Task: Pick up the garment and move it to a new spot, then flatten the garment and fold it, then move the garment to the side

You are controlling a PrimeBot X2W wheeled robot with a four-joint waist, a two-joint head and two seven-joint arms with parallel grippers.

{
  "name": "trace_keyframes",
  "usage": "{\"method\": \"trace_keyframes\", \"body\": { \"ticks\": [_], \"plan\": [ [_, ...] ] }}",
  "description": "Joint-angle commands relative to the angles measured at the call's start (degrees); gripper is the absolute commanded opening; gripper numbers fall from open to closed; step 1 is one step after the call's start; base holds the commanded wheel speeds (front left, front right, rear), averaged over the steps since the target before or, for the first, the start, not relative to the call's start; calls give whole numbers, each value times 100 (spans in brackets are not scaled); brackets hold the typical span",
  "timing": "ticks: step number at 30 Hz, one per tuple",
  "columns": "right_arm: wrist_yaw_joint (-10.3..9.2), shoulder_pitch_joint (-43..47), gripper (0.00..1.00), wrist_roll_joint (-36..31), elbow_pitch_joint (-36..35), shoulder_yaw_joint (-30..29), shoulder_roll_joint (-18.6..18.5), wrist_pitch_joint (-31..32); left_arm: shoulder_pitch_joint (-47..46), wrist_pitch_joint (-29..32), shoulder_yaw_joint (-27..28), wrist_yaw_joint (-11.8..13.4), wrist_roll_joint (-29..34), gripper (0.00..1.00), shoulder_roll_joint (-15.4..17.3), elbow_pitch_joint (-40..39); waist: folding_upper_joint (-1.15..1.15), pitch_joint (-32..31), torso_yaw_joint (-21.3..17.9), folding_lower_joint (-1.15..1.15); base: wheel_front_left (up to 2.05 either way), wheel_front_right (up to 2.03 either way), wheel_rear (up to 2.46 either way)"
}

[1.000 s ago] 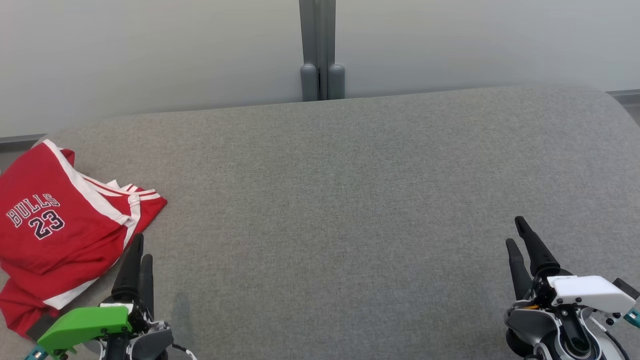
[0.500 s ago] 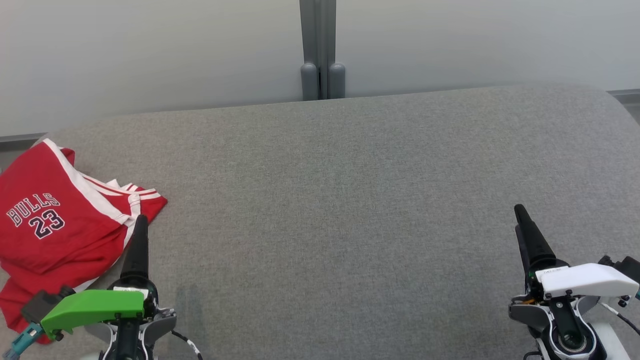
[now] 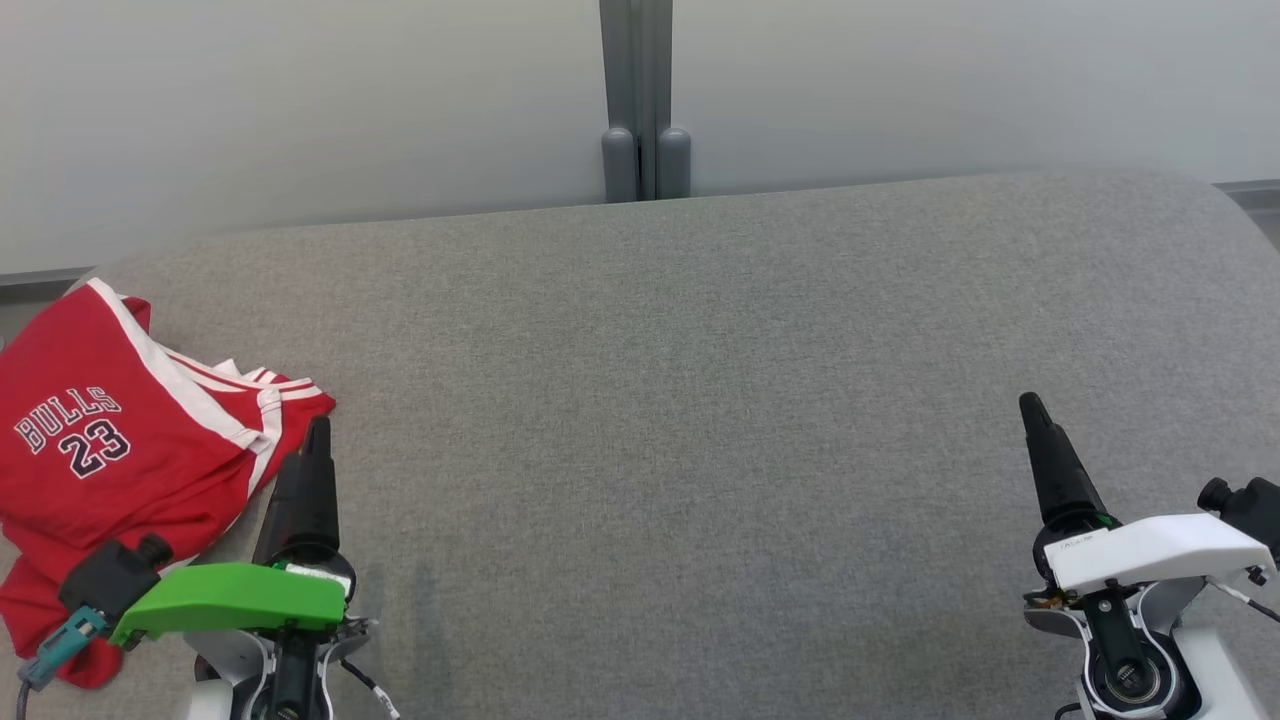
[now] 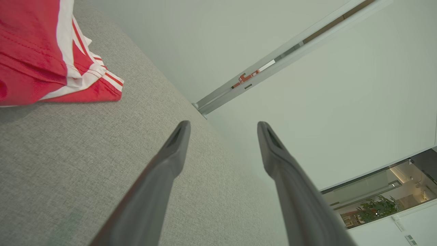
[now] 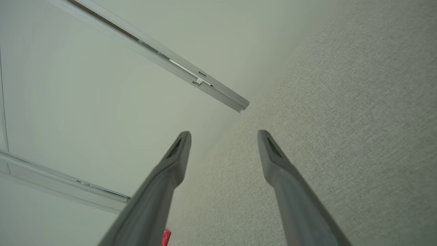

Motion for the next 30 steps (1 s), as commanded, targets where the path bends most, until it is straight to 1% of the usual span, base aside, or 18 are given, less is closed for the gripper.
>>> {"method": "trace_keyframes", "body": {
  "ticks": [1, 13, 30],
  "plan": [
    [14, -126, 100, -256, -117, 26, -77, -62, -220, -64, -34, -40, 275, 100, 79, -56, 0, -2, 0, 0, 0, 0, 0],
    [15, -108, 100, -1280, -226, 109, -134, -203, -309, -299, -220, -51, 1404, 100, 118, 42, 0, -8, 7, 0, 0, 0, 0],
    [16, -118, 100, -2511, -329, 261, -170, -318, -396, -587, -330, 5, 2588, 100, 167, 359, 0, -10, -5, 0, 0, 0, 0]
  ]
}}
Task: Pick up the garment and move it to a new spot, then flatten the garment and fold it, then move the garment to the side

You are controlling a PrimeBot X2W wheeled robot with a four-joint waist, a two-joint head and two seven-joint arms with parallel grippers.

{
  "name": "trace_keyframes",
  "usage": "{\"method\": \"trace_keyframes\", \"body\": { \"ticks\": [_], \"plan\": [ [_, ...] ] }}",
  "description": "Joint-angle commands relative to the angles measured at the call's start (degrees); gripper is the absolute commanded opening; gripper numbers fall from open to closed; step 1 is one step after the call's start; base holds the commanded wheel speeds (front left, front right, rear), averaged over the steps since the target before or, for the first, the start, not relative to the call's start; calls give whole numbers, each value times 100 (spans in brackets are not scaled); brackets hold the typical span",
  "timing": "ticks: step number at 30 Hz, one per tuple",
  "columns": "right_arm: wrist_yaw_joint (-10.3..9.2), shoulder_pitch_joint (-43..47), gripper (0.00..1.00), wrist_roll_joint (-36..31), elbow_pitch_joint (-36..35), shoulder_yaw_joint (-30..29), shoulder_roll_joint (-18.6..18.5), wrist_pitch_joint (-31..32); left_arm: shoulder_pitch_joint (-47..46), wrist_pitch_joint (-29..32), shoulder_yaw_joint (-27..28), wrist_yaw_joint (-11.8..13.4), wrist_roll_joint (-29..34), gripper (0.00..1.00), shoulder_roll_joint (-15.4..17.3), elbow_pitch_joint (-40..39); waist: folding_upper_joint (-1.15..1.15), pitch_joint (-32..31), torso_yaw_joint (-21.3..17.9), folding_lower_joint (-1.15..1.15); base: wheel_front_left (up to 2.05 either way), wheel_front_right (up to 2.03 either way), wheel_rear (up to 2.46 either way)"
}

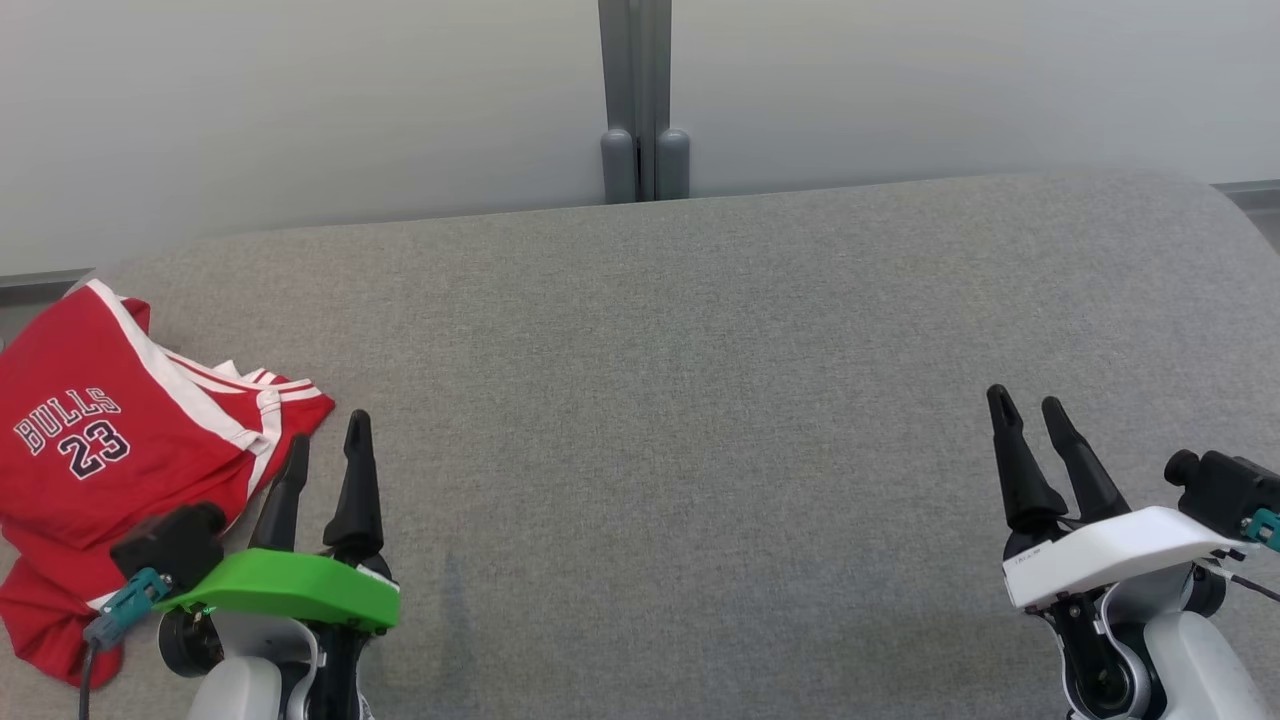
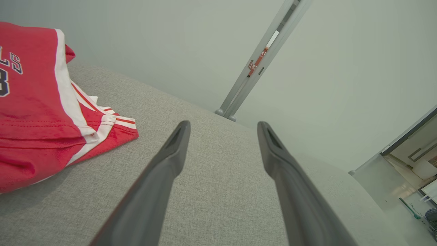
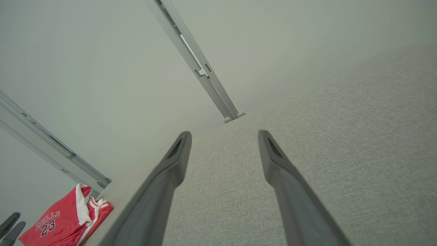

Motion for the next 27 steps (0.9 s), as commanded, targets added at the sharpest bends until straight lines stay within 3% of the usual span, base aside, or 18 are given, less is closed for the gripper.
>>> {"method": "trace_keyframes", "body": {
  "ticks": [1, 27],
  "plan": [
    [14, -112, 100, -177, -84, 15, -45, -57, -166, -65, -3, 29, 184, 100, 66, -11, 0, 1, 3, 0, 0, 0, 0],
    [16, -35, 100, -1556, 12, -28, 61, -183, -233, -418, -122, 77, 1544, 100, 91, 407, 0, 20, 15, 0, 0, 0, 0]
  ]
}}
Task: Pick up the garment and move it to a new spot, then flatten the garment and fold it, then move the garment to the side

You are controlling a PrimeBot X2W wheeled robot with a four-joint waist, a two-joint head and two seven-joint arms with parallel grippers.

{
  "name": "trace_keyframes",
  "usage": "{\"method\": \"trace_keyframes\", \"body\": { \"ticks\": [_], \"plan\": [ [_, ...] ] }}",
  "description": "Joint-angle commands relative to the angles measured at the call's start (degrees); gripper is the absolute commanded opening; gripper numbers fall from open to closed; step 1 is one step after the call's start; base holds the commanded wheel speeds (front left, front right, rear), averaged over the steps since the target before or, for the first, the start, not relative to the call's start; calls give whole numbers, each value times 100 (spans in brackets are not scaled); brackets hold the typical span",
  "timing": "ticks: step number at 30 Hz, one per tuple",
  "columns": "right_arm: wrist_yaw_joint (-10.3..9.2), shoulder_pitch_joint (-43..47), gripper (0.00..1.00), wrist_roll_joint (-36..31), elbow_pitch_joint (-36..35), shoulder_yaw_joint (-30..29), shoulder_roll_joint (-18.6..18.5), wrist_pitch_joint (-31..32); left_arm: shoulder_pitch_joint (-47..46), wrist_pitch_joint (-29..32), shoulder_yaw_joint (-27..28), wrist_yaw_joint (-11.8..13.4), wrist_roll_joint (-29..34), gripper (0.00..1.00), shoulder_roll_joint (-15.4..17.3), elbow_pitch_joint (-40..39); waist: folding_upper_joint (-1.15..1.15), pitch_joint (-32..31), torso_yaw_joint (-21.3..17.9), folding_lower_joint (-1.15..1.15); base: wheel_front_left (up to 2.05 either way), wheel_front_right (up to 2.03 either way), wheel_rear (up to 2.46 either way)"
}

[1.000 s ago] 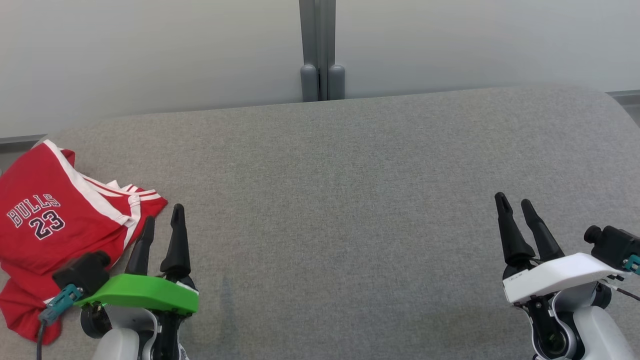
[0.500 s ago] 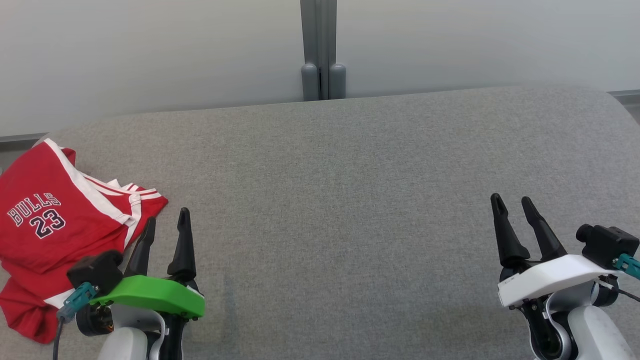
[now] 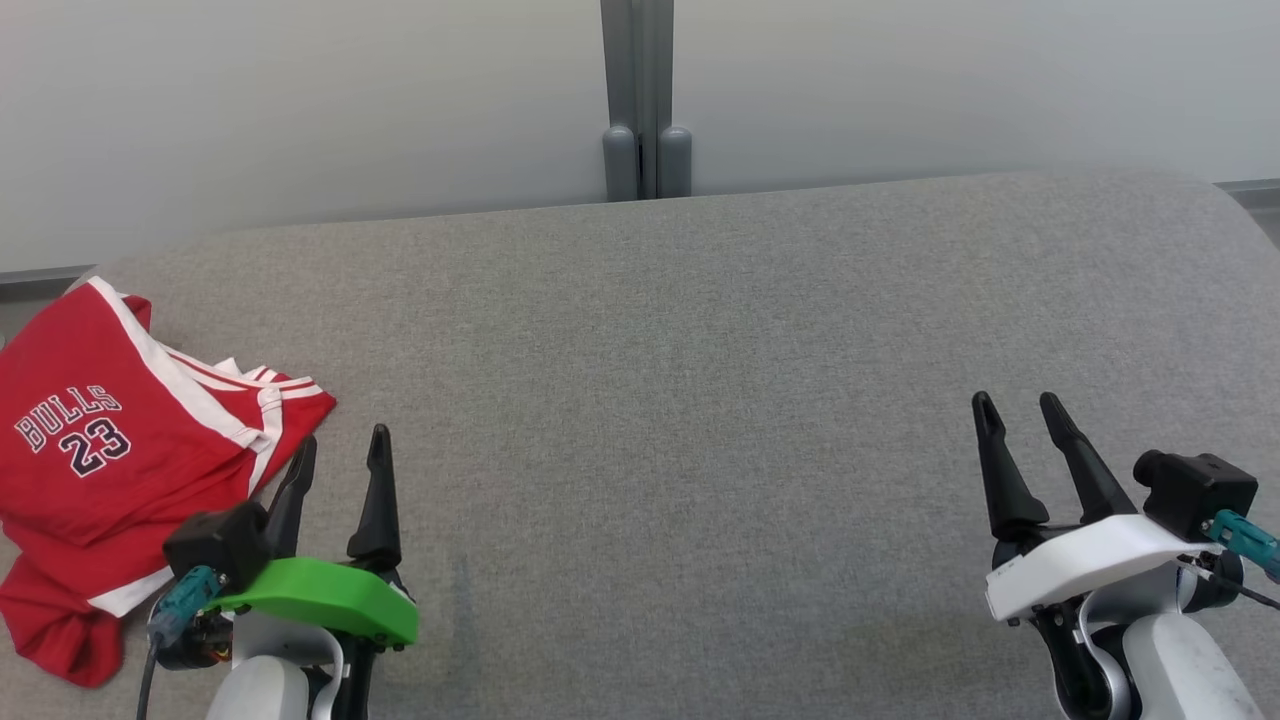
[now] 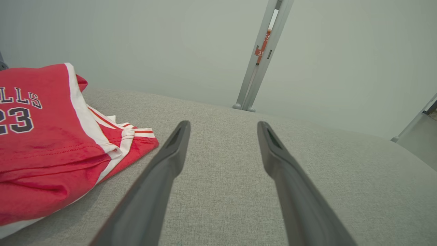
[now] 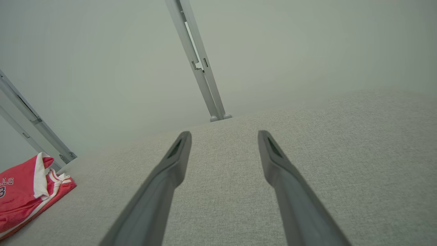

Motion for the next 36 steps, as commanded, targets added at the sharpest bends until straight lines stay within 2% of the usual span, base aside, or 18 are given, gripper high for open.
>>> {"method": "trace_keyframes", "body": {
  "ticks": [1, 36],
  "plan": [
    [15, -28, 100, -134, -32, 1, -8, -41, -140, -42, -6, 19, 158, 100, 58, 0, 0, 0, 0, 0, 0, 0, 0],
    [11, 195, 100, -1289, -40, -98, 215, -265, -177, -407, -11, 60, 1365, 100, 24, 415, 0, 37, 11, 0, 0, 0, 0]
  ]
}}
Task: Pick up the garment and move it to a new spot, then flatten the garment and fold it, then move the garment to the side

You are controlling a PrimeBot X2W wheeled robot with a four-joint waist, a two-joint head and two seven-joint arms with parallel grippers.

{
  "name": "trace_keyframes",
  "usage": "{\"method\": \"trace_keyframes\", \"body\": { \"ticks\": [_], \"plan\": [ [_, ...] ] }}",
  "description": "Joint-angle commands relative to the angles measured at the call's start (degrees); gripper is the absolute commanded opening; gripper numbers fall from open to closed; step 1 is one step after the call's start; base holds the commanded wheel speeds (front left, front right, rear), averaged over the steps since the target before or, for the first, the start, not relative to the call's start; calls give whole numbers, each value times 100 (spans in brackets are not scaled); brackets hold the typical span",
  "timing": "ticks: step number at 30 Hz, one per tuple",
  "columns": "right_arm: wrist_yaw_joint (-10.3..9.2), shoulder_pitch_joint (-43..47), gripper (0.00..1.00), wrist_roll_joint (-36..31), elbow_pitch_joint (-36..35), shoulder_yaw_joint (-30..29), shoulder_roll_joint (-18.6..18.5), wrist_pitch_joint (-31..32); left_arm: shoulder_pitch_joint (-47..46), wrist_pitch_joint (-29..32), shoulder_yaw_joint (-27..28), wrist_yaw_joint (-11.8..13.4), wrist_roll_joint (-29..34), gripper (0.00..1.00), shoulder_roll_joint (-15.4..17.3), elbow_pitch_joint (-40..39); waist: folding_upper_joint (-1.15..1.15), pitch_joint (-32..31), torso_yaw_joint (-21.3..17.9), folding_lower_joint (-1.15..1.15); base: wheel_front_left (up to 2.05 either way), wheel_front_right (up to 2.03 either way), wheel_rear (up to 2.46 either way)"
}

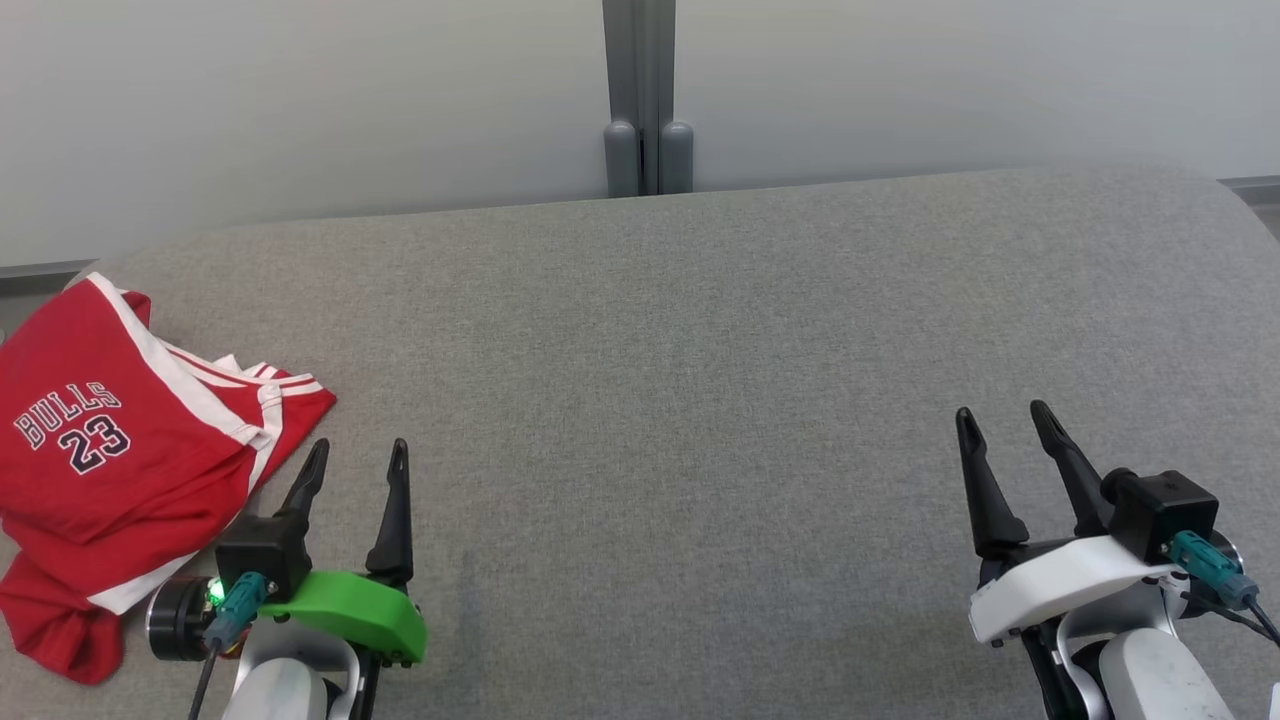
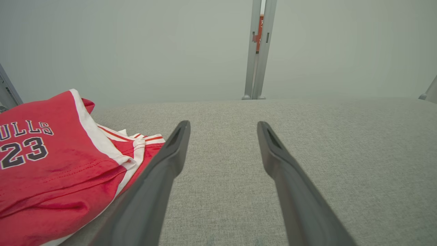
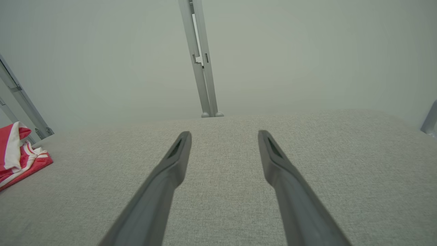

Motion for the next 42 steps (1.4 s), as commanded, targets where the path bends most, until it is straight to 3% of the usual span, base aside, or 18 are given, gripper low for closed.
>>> {"method": "trace_keyframes", "body": {
  "ticks": [1, 20, 35, 42],
  "plan": [
    [3, 66, 100, -49, -25, -13, 7, -39, -85, -22, 39, 29, 14, 100, 17, 8, 0, 3, -2, 0, 0, 0, 0],
    [3, -2, 100, 17, -67, -42, -13, -80, -149, -22, 183, 89, -41, 100, -44, -17, 0, 105, 221, 0, 0, 0, 0],
    [3, -211, 100, 97, -518, 218, -200, 124, -333, -21, 516, 154, -76, 100, -25, -223, 0, 433, 1615, 0, 0, 0, 0],
    [3, -293, 100, 99, -651, 345, -254, 214, -181, -14, 767, 227, -121, 100, -77, -341, 0, 539, 2050, 0, 0, 0, 0]
  ]
}}
